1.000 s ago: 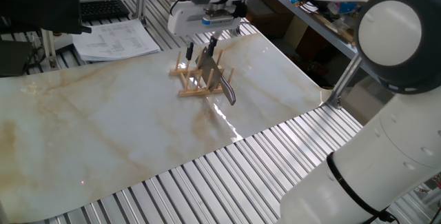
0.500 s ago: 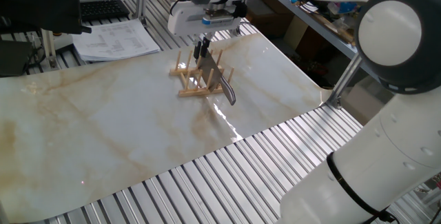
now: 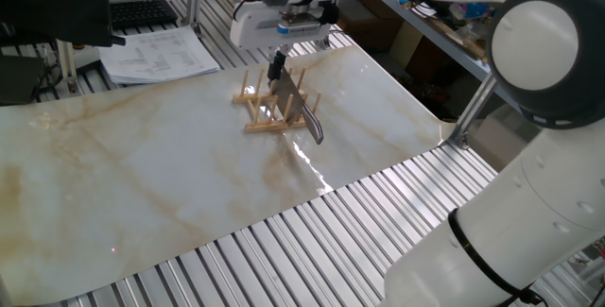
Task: Put the knife on the knife rack
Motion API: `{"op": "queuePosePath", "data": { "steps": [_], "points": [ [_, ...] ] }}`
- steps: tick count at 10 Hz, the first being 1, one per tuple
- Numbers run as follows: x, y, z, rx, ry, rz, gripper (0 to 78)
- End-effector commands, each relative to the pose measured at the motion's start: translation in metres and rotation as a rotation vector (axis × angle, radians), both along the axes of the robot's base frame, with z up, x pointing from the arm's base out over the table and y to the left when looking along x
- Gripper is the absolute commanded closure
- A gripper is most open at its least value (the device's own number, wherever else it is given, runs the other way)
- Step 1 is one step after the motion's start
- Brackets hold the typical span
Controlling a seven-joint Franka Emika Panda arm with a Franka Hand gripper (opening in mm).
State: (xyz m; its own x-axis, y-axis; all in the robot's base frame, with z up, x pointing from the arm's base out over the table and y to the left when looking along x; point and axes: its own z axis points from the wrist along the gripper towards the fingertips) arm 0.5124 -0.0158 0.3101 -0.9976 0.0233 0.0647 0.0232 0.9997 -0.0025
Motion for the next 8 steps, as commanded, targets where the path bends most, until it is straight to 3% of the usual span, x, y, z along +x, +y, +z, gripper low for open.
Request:
{"op": "queuePosePath", "data": {
  "steps": [1,8],
  "points": [
    [-0.0115,0.0135,-0.0084,-0.106,-0.004,0.021,76.4],
    [-0.011,0.0128,-0.0092,-0.099,-0.003,0.015,76.4]
  ]
}}
